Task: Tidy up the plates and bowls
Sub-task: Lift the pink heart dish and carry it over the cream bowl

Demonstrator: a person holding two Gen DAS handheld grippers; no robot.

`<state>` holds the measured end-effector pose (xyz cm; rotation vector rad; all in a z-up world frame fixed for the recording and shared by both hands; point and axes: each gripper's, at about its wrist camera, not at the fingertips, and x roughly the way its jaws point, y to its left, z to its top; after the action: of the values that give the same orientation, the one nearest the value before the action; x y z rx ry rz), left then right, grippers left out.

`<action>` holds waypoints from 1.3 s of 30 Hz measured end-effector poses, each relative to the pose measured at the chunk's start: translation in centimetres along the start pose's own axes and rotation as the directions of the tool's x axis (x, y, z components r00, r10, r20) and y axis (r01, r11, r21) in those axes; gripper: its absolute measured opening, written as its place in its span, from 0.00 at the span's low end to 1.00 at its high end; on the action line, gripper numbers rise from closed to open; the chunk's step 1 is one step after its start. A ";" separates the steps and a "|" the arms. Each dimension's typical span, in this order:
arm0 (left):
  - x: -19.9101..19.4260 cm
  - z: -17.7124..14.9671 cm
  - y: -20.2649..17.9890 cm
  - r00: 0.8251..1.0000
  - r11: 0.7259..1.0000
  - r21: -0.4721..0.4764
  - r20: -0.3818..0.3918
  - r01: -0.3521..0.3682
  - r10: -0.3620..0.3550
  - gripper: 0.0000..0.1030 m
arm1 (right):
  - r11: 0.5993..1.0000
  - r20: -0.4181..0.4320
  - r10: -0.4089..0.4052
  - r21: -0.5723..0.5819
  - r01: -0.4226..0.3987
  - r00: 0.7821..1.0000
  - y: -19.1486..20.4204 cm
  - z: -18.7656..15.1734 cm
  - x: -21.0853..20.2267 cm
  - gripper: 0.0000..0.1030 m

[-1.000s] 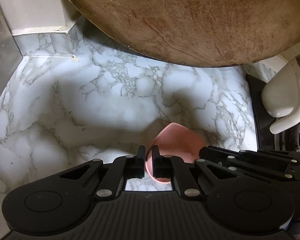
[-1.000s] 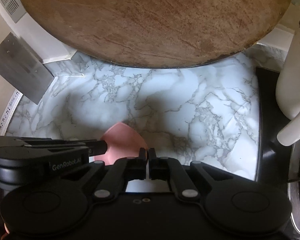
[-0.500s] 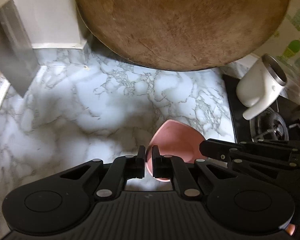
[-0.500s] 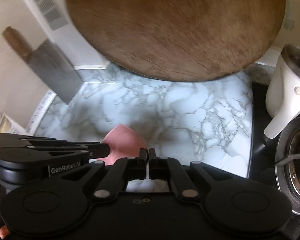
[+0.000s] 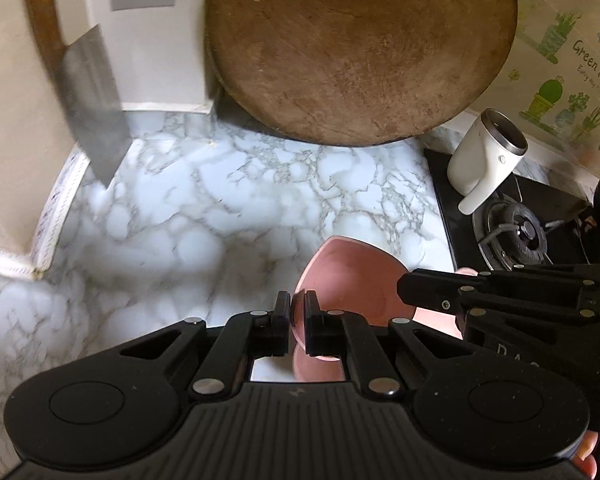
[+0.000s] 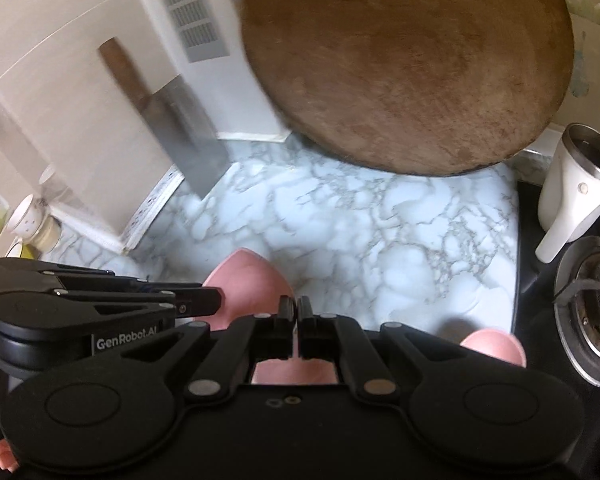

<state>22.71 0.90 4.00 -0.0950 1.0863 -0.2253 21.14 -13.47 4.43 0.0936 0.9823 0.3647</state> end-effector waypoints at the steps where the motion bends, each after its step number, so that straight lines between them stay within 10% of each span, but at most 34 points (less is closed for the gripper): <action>1: -0.4 -0.5 0.4 1.000 1.000 -0.004 -0.002 -0.002 0.002 0.06 | 1.000 -0.004 0.004 -0.004 -0.004 1.000 0.6 -0.3 -0.1 0.03; 19: -5.4 -7.6 7.5 1.000 0.998 -0.060 -0.014 -0.013 0.012 0.06 | 0.998 -0.052 0.036 -0.050 -0.039 0.998 8.7 -4.8 0.8 0.03; 39: -2.4 -10.6 9.9 0.996 0.998 -0.037 -0.078 -0.049 0.046 0.06 | 0.998 -0.132 0.018 -0.065 -0.027 0.991 10.6 -7.5 4.2 0.03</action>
<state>13.60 11.42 -0.69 -0.0957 1.1692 -0.1668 14.26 -2.74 -0.54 0.0204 1.0984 0.4277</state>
